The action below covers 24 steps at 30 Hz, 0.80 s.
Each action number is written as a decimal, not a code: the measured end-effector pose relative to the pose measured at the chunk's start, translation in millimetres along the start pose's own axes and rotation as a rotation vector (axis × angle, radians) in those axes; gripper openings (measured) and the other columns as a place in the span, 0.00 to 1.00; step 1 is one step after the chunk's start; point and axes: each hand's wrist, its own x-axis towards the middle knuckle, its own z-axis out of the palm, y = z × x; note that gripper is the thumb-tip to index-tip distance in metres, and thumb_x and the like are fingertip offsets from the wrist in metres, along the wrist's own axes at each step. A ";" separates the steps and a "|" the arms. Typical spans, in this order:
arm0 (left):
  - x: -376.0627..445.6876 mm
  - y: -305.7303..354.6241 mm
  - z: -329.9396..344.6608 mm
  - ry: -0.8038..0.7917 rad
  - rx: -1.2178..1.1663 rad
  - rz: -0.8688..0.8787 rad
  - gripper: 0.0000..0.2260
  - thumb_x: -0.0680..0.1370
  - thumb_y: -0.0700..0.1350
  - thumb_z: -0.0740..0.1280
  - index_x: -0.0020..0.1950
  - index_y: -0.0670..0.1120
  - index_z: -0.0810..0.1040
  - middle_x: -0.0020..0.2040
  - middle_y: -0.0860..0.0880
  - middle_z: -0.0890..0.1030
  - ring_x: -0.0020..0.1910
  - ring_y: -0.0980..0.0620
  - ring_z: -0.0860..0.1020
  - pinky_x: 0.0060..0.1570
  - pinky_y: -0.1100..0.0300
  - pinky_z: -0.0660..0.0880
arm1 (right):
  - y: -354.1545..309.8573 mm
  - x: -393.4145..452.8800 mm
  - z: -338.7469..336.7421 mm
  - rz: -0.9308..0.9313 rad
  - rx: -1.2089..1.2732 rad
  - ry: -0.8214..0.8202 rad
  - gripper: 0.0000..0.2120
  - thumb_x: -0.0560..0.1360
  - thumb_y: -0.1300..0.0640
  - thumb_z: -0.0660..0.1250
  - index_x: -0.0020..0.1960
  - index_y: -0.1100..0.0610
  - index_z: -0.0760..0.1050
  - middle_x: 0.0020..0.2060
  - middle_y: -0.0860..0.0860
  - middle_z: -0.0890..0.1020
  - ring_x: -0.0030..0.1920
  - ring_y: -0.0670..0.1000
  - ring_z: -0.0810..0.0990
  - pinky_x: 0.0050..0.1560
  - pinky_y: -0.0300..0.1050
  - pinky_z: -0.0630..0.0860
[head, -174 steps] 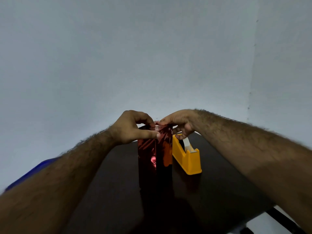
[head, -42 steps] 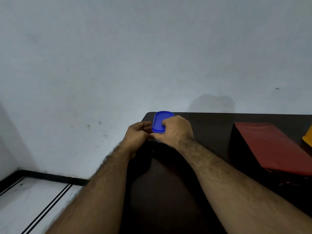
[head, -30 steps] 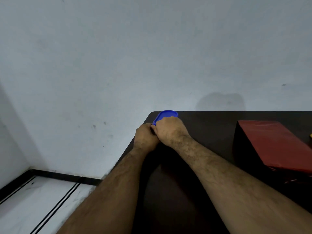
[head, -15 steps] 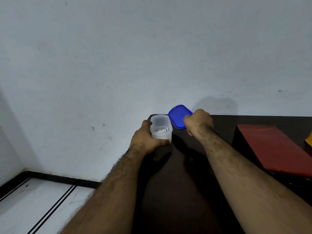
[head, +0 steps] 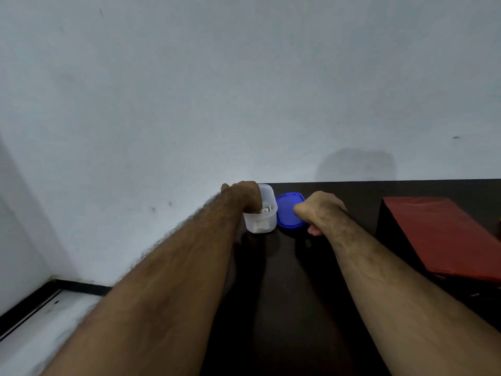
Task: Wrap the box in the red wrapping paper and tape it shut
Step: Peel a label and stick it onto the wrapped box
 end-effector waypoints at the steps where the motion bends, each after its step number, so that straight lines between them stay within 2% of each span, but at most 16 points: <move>1: 1.9 1.7 1.9 -0.013 0.025 -0.007 0.23 0.77 0.62 0.70 0.68 0.52 0.78 0.65 0.51 0.80 0.67 0.44 0.77 0.68 0.43 0.65 | 0.6 1.9 2.0 -0.002 -0.017 0.008 0.13 0.73 0.54 0.64 0.50 0.62 0.79 0.29 0.55 0.85 0.25 0.53 0.84 0.34 0.45 0.85; 3: 4.0 3.6 4.2 -0.008 0.027 -0.024 0.23 0.76 0.63 0.70 0.67 0.54 0.78 0.65 0.51 0.80 0.67 0.44 0.76 0.70 0.43 0.65 | 1.0 6.2 3.6 -0.009 -0.057 0.020 0.15 0.70 0.53 0.67 0.51 0.61 0.79 0.35 0.55 0.86 0.31 0.53 0.87 0.40 0.48 0.86; 6: 4.5 2.3 3.0 0.032 -0.024 -0.044 0.18 0.72 0.60 0.74 0.59 0.56 0.83 0.59 0.51 0.83 0.63 0.45 0.76 0.69 0.42 0.65 | 0.5 17.2 6.9 -0.021 -0.135 0.043 0.17 0.66 0.52 0.71 0.52 0.59 0.80 0.44 0.54 0.86 0.43 0.55 0.87 0.47 0.49 0.85; 9: -1.3 -4.2 -6.6 0.089 -0.124 -0.042 0.12 0.69 0.57 0.80 0.48 0.54 0.85 0.50 0.53 0.85 0.56 0.47 0.79 0.64 0.43 0.65 | -2.0 15.9 2.9 -0.051 -0.204 0.057 0.15 0.66 0.53 0.72 0.50 0.58 0.80 0.44 0.53 0.84 0.44 0.54 0.86 0.47 0.46 0.84; 12: -13.3 -9.0 -26.6 0.128 -0.205 0.015 0.07 0.71 0.51 0.80 0.45 0.52 0.85 0.47 0.55 0.85 0.54 0.50 0.80 0.58 0.47 0.62 | -6.7 13.5 -6.4 -0.146 -0.241 0.160 0.08 0.69 0.56 0.72 0.47 0.57 0.77 0.42 0.52 0.79 0.46 0.55 0.82 0.41 0.43 0.77; 14: -25.3 -6.8 -44.1 0.199 -0.246 0.085 0.04 0.73 0.48 0.79 0.43 0.52 0.85 0.45 0.57 0.85 0.54 0.52 0.80 0.56 0.48 0.61 | -11.4 17.9 -14.1 -0.289 -0.113 0.229 0.03 0.73 0.58 0.72 0.46 0.55 0.80 0.41 0.51 0.81 0.44 0.54 0.81 0.40 0.43 0.76; 15: -31.7 -5.9 -51.0 0.252 -0.272 0.125 0.03 0.74 0.46 0.78 0.43 0.53 0.85 0.43 0.58 0.84 0.53 0.54 0.80 0.56 0.49 0.60 | -15.4 20.0 -17.8 -0.385 0.026 0.221 0.02 0.74 0.58 0.72 0.47 0.54 0.83 0.43 0.49 0.84 0.44 0.52 0.82 0.42 0.43 0.77; 17: -45.0 -1.5 -59.4 0.395 -0.317 0.223 0.04 0.76 0.46 0.75 0.44 0.55 0.84 0.43 0.60 0.83 0.51 0.57 0.79 0.54 0.52 0.57 | -23.3 19.4 -30.3 -0.512 0.358 0.114 0.04 0.76 0.60 0.73 0.48 0.53 0.86 0.46 0.47 0.87 0.47 0.49 0.85 0.48 0.45 0.82; 19: -58.5 3.4 -58.0 0.553 -0.336 0.321 0.05 0.77 0.46 0.73 0.45 0.57 0.84 0.45 0.61 0.84 0.49 0.60 0.78 0.53 0.53 0.56 | -29.1 13.6 -44.7 -0.501 0.519 -0.060 0.08 0.76 0.65 0.71 0.48 0.55 0.87 0.44 0.50 0.88 0.45 0.52 0.88 0.49 0.48 0.86; 21: -69.1 8.3 -47.0 0.683 -0.421 0.398 0.07 0.77 0.44 0.73 0.45 0.56 0.85 0.44 0.59 0.85 0.45 0.60 0.78 0.55 0.55 0.64 | -29.9 6.9 -56.3 -0.478 0.527 -0.202 0.10 0.75 0.70 0.69 0.49 0.59 0.86 0.42 0.55 0.89 0.44 0.54 0.89 0.44 0.47 0.86; 23: -76.0 12.3 -32.4 0.730 -0.644 0.424 0.08 0.76 0.40 0.73 0.45 0.53 0.87 0.42 0.58 0.85 0.41 0.59 0.80 0.49 0.58 0.76 | -28.5 2.0 -63.4 -0.487 0.532 -0.241 0.09 0.75 0.70 0.69 0.49 0.61 0.86 0.41 0.57 0.89 0.44 0.54 0.89 0.43 0.45 0.86; 24: -79.1 15.2 -24.9 0.733 -0.771 0.406 0.08 0.76 0.39 0.74 0.45 0.52 0.87 0.42 0.58 0.85 0.40 0.59 0.81 0.45 0.63 0.77 | -26.0 1.4 -65.3 -0.500 0.538 -0.241 0.07 0.75 0.69 0.71 0.49 0.61 0.86 0.41 0.57 0.89 0.44 0.54 0.89 0.44 0.45 0.85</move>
